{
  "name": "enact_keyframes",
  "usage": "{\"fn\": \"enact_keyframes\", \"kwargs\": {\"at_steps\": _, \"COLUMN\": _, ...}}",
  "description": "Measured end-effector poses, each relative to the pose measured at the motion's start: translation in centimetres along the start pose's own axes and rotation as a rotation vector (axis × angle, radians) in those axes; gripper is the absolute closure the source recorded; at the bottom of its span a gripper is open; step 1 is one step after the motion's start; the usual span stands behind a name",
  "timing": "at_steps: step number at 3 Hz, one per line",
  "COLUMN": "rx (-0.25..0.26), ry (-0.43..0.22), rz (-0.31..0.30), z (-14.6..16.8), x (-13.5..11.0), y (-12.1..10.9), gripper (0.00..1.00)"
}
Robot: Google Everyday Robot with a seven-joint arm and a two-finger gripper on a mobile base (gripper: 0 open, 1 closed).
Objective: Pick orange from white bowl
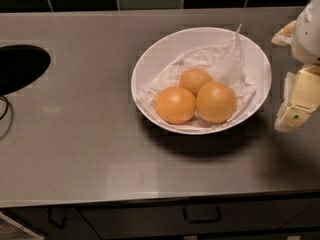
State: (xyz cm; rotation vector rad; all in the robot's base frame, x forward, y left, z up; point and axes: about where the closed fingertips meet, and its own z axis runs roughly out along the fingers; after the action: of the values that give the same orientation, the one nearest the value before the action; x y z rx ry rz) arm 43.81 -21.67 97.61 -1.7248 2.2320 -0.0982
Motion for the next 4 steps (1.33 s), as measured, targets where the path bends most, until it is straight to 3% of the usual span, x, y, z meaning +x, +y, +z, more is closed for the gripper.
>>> {"fn": "enact_keyframes", "kwargs": {"at_steps": 1, "rx": 0.0, "ry": 0.0, "rz": 0.0, "z": 0.0, "x": 0.0, "y": 0.0, "gripper": 0.0}}
{"fn": "enact_keyframes", "kwargs": {"at_steps": 2, "rx": 0.01, "ry": -0.035, "rz": -0.004, "z": 0.0, "x": -2.5, "y": -0.2, "gripper": 0.0}}
{"fn": "enact_keyframes", "kwargs": {"at_steps": 3, "rx": -0.008, "ry": -0.104, "rz": 0.041, "z": 0.8, "x": -5.4, "y": -0.5, "gripper": 0.0}}
{"fn": "enact_keyframes", "kwargs": {"at_steps": 4, "rx": -0.004, "ry": -0.11, "rz": 0.052, "z": 1.0, "x": -5.7, "y": -0.4, "gripper": 0.0}}
